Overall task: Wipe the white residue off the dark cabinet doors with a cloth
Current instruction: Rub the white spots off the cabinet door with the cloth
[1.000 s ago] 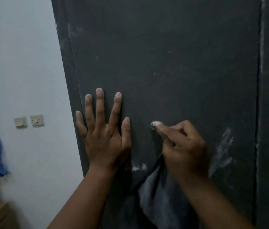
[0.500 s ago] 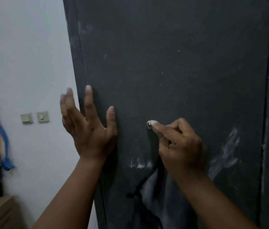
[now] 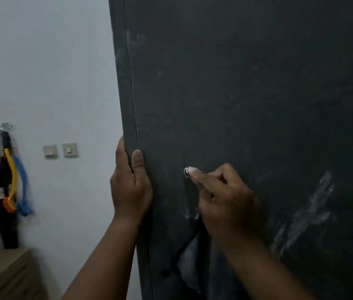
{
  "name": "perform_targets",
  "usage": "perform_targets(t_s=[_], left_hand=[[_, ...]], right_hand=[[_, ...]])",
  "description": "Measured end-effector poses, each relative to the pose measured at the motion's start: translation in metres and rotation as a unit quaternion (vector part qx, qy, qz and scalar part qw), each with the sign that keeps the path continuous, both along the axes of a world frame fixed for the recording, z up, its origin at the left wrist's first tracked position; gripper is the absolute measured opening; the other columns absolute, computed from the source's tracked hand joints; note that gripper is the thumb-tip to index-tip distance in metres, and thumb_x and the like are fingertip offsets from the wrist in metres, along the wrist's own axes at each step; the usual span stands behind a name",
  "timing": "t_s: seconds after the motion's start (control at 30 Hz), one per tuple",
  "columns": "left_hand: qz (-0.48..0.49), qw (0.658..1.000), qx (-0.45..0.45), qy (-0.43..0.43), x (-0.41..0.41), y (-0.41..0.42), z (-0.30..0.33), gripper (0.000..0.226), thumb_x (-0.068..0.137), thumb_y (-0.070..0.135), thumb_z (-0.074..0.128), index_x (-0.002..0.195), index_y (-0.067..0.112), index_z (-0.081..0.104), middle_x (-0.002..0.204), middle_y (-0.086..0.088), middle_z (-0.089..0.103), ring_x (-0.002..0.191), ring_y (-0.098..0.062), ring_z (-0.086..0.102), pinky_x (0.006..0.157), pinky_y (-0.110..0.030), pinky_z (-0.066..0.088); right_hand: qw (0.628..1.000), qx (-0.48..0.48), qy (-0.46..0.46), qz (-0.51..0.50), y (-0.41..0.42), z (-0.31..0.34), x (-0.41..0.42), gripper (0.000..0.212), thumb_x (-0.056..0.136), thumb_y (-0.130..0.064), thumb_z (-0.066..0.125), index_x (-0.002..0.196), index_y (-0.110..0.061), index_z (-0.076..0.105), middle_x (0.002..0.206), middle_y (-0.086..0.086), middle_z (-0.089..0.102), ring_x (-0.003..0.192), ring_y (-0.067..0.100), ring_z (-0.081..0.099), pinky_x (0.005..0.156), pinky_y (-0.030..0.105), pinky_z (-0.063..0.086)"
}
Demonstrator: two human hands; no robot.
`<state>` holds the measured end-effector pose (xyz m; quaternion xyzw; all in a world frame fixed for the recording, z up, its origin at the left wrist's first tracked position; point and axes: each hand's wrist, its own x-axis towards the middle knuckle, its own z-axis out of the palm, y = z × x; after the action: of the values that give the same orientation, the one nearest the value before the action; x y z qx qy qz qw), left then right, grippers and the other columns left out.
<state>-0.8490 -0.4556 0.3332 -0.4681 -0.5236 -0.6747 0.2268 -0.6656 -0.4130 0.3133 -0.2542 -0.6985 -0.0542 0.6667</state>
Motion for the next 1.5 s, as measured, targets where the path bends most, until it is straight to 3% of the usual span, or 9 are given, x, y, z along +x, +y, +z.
perform_targets(t_s=[0.1,0.27,0.4,0.53,0.73,0.93,1.03,1.27,1.5], left_hand=[[-0.045,0.999,-0.017,-0.018,-0.007,-0.001,-0.003,0.051,0.108,0.056,0.027,0.158,0.046,0.026,0.134,0.058,0.036,0.121,0.033,0.038,0.095,0.009,0.030],[-0.139,0.989,-0.023,-0.046,-0.010,-0.006,-0.003,0.056,0.108,0.057,0.024,0.161,0.040,0.029,0.158,0.022,0.042,0.144,0.005,0.039,0.121,-0.027,0.037],[-0.191,0.978,-0.041,-0.067,-0.014,-0.008,-0.004,0.059,0.105,0.061,0.024,0.160,0.039,0.031,0.158,0.014,0.045,0.146,-0.004,0.042,0.123,-0.042,0.038],[-0.211,0.968,-0.068,-0.115,-0.015,-0.011,-0.007,0.073,0.094,0.078,0.025,0.156,0.041,0.038,0.149,0.017,0.054,0.133,0.005,0.052,0.114,-0.028,0.046],[-0.272,0.930,-0.109,-0.222,-0.015,-0.017,-0.012,0.078,0.088,0.083,0.030,0.150,0.040,0.050,0.150,0.005,0.056,0.137,-0.016,0.054,0.119,-0.046,0.042],[-0.341,0.897,-0.124,-0.253,-0.013,-0.024,-0.012,0.068,0.089,0.086,0.030,0.117,0.043,0.076,0.116,0.005,0.078,0.111,-0.012,0.073,0.083,-0.026,0.062],[-0.366,0.890,-0.100,-0.254,-0.015,-0.021,-0.012,0.070,0.098,0.077,0.029,0.139,0.033,0.064,0.128,0.001,0.074,0.119,-0.016,0.070,0.088,-0.024,0.060],[-0.374,0.882,-0.100,-0.268,-0.017,-0.021,-0.017,0.055,0.090,0.078,0.037,0.112,0.048,0.077,0.122,0.001,0.076,0.116,-0.015,0.071,0.095,-0.033,0.058],[-0.361,0.879,-0.108,-0.290,-0.018,-0.024,-0.025,0.058,0.084,0.082,0.038,0.101,0.046,0.080,0.114,0.000,0.079,0.110,-0.014,0.074,0.093,-0.034,0.057]], right_hand=[[0.998,-0.002,0.058,-0.019,0.005,0.024,0.006,0.009,0.092,-0.037,0.078,0.100,-0.041,0.078,0.077,-0.010,0.045,0.059,0.011,0.047,0.052,0.023,0.033],[0.996,0.000,0.093,-0.011,-0.002,0.065,-0.024,0.010,0.097,-0.036,0.071,0.101,-0.033,0.080,0.078,-0.005,0.049,0.060,0.020,0.052,0.052,0.040,0.050],[0.999,0.037,-0.031,0.010,-0.029,0.018,-0.052,0.019,0.098,-0.024,0.070,0.114,-0.032,0.075,0.080,-0.006,0.047,0.060,0.013,0.045,0.045,0.030,0.043],[0.998,0.018,-0.048,0.019,-0.032,-0.016,-0.052,0.021,0.093,-0.019,0.075,0.109,-0.033,0.079,0.077,-0.006,0.050,0.058,0.015,0.047,0.041,0.029,0.042],[1.000,0.009,0.016,0.003,-0.027,0.034,-0.061,0.020,0.093,-0.019,0.078,0.105,-0.035,0.079,0.080,-0.006,0.052,0.060,0.016,0.051,0.046,0.031,0.047],[0.998,0.029,-0.051,-0.002,-0.048,0.033,-0.082,0.029,0.105,-0.041,0.052,0.102,-0.026,0.077,0.079,-0.010,0.043,0.062,0.005,0.034,0.050,0.021,0.030],[0.995,0.041,-0.093,0.005,-0.051,0.006,-0.074,0.025,0.103,-0.035,0.058,0.099,-0.022,0.078,0.076,-0.007,0.046,0.061,0.006,0.037,0.046,0.021,0.035],[0.998,0.044,-0.027,-0.026,-0.040,0.056,-0.078,0.016,0.092,-0.023,0.077,0.102,-0.035,0.080,0.079,-0.004,0.051,0.058,0.016,0.048,0.048,0.023,0.033],[0.995,0.071,-0.075,0.008,-0.051,0.033,-0.094,0.012,0.098,-0.028,0.069,0.093,-0.019,0.072,0.076,-0.005,0.038,0.058,0.010,0.033,0.048,0.018,0.021]])
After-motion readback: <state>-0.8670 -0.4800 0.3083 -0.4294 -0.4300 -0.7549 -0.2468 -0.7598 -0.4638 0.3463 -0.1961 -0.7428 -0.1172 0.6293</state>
